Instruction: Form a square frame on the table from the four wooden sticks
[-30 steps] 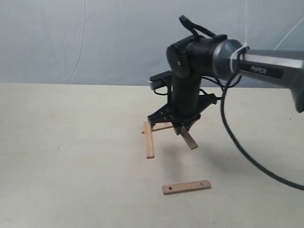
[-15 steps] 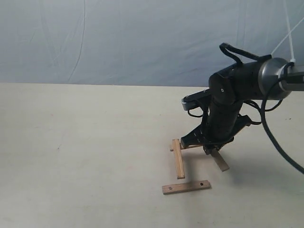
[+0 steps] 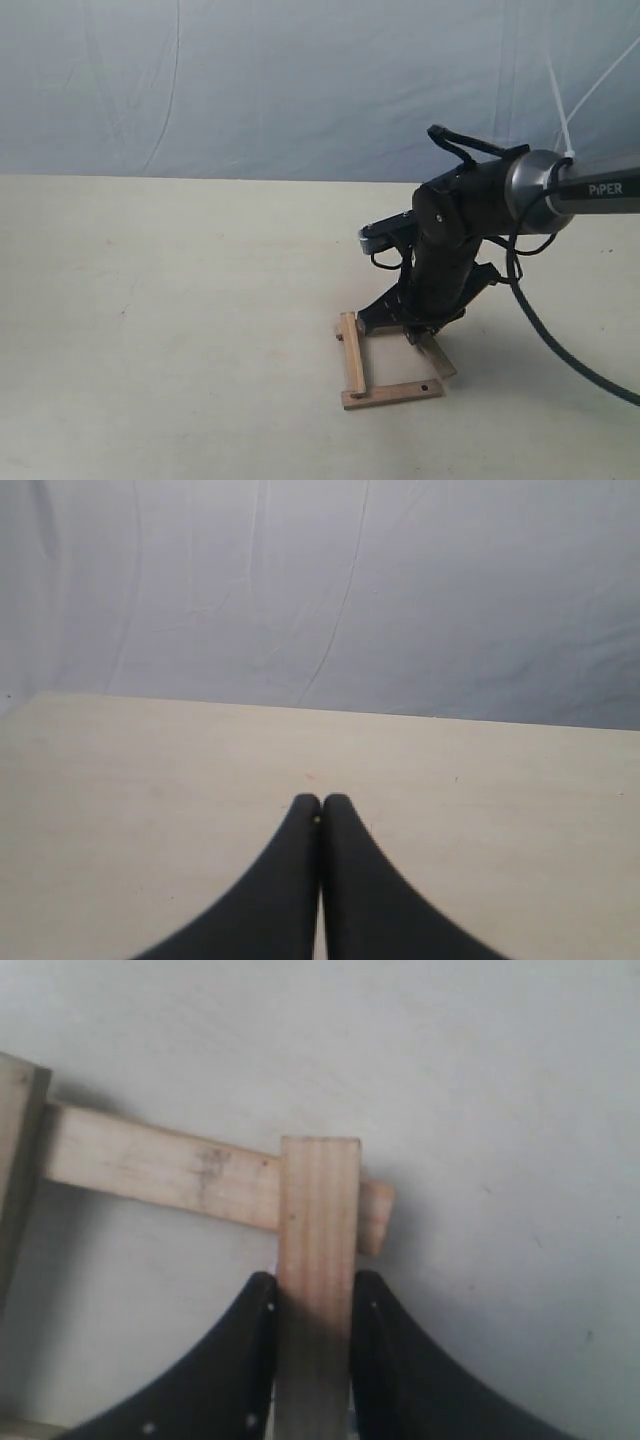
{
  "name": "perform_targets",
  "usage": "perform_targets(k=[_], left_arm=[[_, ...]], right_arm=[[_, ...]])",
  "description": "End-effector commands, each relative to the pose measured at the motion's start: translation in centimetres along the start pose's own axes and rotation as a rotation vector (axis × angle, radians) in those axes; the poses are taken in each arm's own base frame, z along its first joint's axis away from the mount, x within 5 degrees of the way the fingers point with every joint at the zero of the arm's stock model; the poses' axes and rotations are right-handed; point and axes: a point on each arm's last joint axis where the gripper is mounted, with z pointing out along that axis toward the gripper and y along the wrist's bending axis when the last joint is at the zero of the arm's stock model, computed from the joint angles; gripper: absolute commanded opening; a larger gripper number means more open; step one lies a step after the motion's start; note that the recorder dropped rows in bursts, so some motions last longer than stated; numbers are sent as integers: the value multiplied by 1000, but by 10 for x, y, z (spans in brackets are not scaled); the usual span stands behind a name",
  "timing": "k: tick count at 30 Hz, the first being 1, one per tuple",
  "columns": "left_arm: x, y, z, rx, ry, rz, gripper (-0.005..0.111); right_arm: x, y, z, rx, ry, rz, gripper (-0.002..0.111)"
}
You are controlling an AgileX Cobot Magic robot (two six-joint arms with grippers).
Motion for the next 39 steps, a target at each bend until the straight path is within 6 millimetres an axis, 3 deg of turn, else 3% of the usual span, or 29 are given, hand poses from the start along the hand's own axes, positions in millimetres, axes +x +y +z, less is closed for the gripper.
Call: perform_targets(k=[1,11,22,29,39], left_arm=[[0,0,0,-3,-8,5,0],[0,0,0,-3,-8,5,0],[0,0,0,-3,-8,5,0],[0,0,0,-3,-8,5,0],[0,0,0,-3,-8,5,0]], right_arm=[[0,1,3,3,-3,-5,-1],[4,4,3,-8,38,12,-1],[6,1,-15,0,48,-25,-1],[19,1,-4,-6,71,-26,-1],[20,8,8,-31,85,-1,-1]])
